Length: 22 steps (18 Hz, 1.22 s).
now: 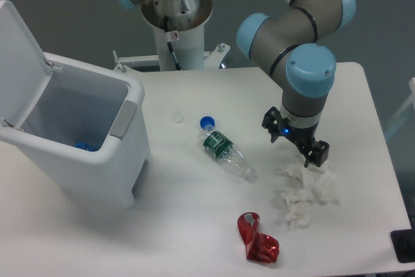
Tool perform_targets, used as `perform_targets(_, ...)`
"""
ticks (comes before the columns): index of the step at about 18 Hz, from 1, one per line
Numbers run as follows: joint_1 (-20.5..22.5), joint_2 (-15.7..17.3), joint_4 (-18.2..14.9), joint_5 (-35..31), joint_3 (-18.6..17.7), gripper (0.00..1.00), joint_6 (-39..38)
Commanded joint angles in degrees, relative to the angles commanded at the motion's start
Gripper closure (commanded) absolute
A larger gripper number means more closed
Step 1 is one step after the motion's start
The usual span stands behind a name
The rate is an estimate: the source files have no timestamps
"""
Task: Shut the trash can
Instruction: 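Raise the gripper up from above the white tissues, then swing the gripper up and over toward the trash can lid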
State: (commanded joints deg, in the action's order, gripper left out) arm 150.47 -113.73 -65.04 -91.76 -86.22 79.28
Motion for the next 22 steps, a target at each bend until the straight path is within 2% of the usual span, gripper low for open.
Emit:
perform_targets(6,-0.44,0.61,0.09,1.66,0.00,0.00,-0.61)
perform_targets(11,-0.35,3.42,0.35,4.04,-0.97,0.00,-1.14)
perform_targets(13,-0.26,6.57,0.70,3.52,-2.80,0.00,-1.23)
perform_targets(15,-0.35,10.44,1.23,3.25,-6.31,0.00,-1.75)
perform_targets(17,0.00,12.38,1.32,3.08,-7.99,0.00,-4.90)
perform_targets(22,-1.40,18.36,0.88,5.35,-9.49,0.00,-14.48)
